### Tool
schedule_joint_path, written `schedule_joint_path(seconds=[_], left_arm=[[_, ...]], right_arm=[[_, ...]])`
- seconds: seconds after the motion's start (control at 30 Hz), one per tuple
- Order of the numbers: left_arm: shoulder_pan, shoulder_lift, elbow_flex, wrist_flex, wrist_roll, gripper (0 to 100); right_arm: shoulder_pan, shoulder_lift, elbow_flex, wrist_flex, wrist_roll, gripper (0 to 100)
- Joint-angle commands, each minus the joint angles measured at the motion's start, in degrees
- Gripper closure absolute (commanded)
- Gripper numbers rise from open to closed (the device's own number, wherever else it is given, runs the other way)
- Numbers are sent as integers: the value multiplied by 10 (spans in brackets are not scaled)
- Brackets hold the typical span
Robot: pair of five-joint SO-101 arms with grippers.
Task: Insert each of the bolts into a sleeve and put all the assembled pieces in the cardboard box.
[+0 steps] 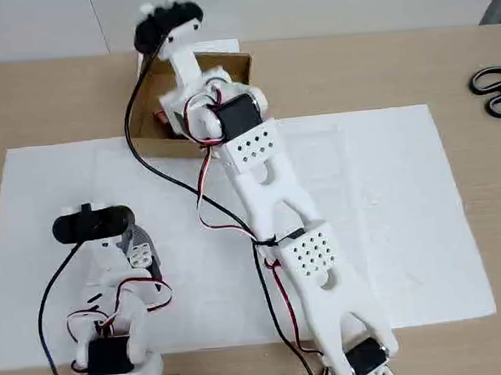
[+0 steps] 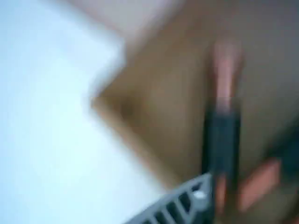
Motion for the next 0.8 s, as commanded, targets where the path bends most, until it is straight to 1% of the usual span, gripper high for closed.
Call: schedule_joint_path(seconds=[0.0,0.2,0.27,0.4,0.6,0.77], left_arm=[[-2,-7,-2,0,4,993],[-2,-7,-2,0,4,993],[-2,-7,-2,0,4,993],[-2,-7,-2,0,4,993],[-2,-7,-2,0,4,993],[-2,-7,-2,0,4,993]], right_arm=[[-3,-50,-27,65,5,809],[-1,-143,-22,98,5,809],[-2,-158,1,105,5,809],[0,-195,117,107,5,809],[-16,-315,282,106,5,809],[-4,-405,366,106,4,809]])
